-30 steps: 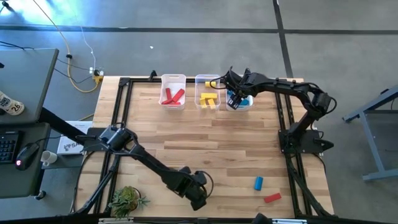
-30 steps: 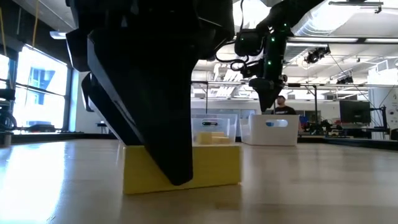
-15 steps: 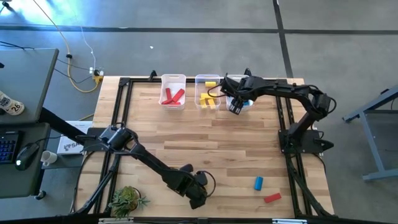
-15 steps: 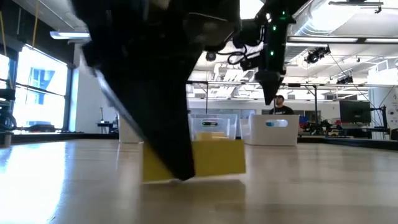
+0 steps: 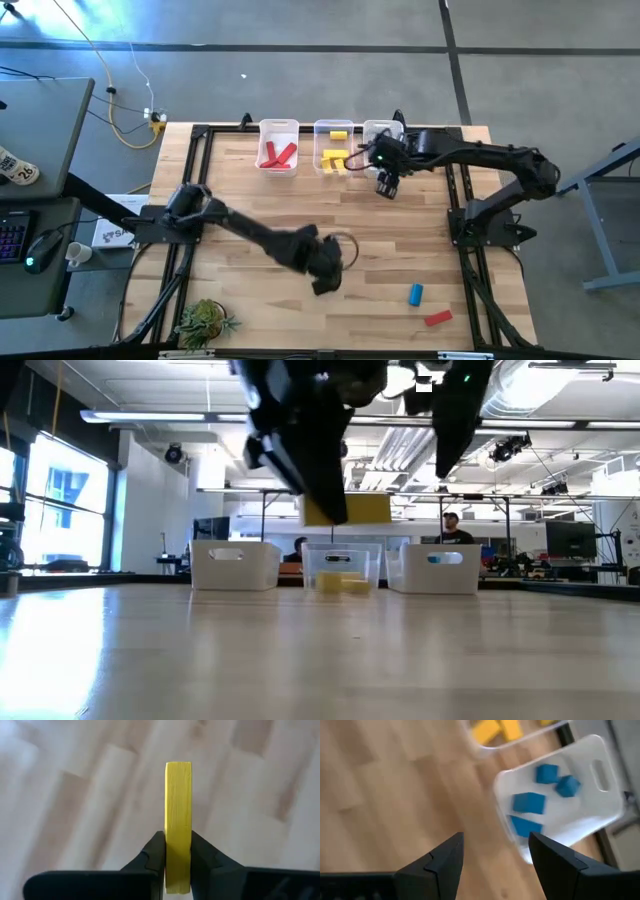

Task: Sort & place blocks by color
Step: Put the yellow block into the transparent bin

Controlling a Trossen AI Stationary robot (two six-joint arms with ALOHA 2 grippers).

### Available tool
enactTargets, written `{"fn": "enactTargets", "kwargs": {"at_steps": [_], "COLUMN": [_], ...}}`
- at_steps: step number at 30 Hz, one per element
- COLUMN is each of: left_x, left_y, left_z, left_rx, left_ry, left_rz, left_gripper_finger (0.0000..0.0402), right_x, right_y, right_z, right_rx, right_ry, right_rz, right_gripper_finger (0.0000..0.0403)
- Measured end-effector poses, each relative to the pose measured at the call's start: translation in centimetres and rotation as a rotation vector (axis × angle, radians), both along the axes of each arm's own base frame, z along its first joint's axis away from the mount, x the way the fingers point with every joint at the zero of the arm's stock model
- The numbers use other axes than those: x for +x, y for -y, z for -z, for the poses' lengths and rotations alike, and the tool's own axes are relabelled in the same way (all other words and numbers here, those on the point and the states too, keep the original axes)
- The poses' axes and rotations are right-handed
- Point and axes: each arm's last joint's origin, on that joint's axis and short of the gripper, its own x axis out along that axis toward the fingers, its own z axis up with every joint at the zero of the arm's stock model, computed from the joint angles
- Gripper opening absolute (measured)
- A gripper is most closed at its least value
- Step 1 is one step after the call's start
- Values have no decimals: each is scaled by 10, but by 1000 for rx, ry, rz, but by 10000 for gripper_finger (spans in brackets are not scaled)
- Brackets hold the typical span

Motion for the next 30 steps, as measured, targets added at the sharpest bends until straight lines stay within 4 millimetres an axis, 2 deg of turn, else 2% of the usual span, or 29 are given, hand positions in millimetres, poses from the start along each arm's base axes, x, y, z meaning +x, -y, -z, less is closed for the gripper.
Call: {"fn": "enactTargets", "kwargs": {"at_steps": [6,10,15,21,26,30], "left_x": [3,2,-3,-18,-34,-43], "left_y": [-57,-105,-172,-251,-293,-314], "left_z": [-25,-34,-41,-46,-48,-42], "left_rx": [42,79,113,43,4,-36], "left_ry": [42,47,80,176,237,240], "left_rz": [-26,-71,-138,-229,-284,-312], "left_gripper_finger": [32,33,33,33,33,34], "right_x": [-25,-36,-38,-38,-43,-47], "right_y": [-28,-43,-57,-64,-67,-68], "right_z": [-22,-33,-36,-35,-33,-31], "right_rx": [106,145,148,156,172,227], "right_ry": [73,132,147,139,79,48], "right_rz": [-18,-45,-113,-131,-141,-109], "right_gripper_finger": [211,211,211,211,211,211]}}
